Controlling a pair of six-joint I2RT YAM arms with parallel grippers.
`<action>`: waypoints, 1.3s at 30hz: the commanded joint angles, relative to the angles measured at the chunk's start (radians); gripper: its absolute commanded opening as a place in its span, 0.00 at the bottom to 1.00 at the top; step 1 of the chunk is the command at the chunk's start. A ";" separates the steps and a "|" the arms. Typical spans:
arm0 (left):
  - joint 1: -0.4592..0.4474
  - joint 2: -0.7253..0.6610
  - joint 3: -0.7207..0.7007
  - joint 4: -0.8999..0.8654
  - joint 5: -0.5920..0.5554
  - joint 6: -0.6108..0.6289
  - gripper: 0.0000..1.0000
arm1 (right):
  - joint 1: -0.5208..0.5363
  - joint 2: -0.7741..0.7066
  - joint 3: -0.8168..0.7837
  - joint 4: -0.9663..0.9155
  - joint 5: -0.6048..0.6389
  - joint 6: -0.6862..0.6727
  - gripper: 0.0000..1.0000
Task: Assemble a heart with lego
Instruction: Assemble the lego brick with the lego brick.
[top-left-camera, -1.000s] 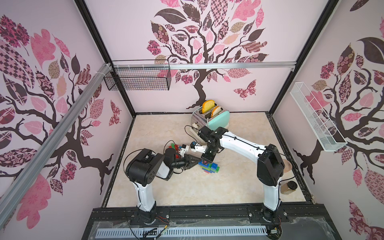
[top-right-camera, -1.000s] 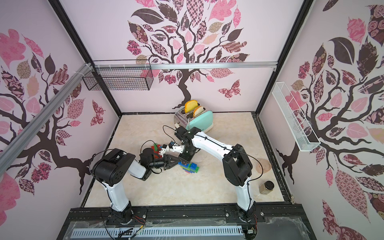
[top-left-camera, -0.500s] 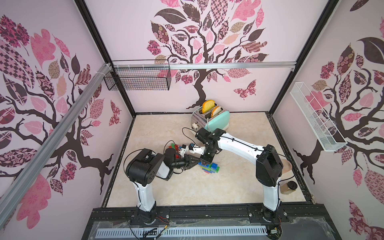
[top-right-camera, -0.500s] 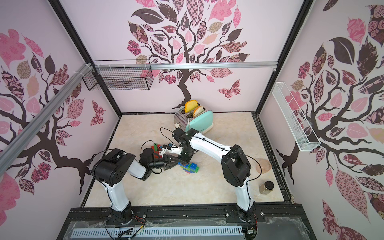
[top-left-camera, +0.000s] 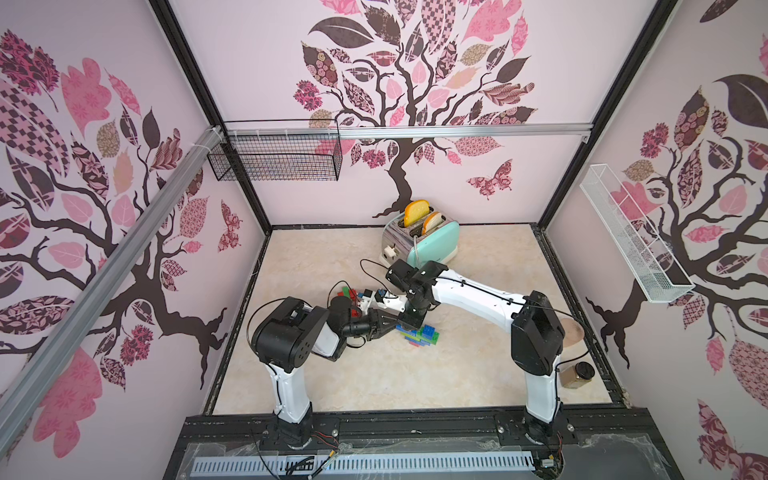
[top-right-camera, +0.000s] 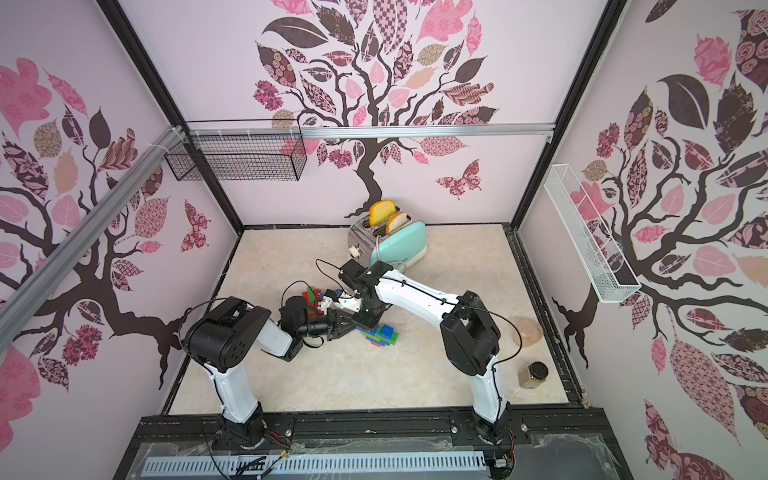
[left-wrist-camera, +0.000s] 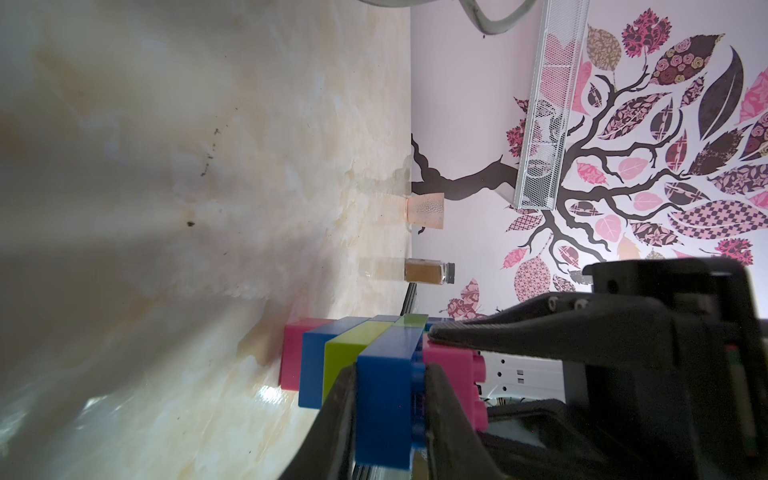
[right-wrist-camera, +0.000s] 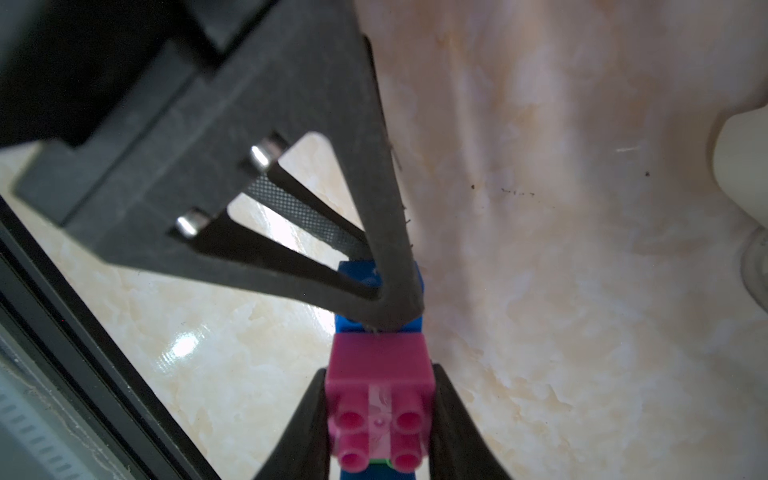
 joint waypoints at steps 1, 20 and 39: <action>-0.001 0.007 -0.003 0.036 0.007 0.013 0.28 | 0.014 0.041 -0.033 -0.001 0.041 0.020 0.21; 0.000 0.002 -0.003 0.036 0.005 0.011 0.29 | 0.016 0.138 0.067 -0.094 -0.009 -0.036 0.20; 0.000 0.000 -0.001 0.035 0.005 0.009 0.30 | -0.002 -0.024 -0.088 0.086 -0.032 0.057 0.58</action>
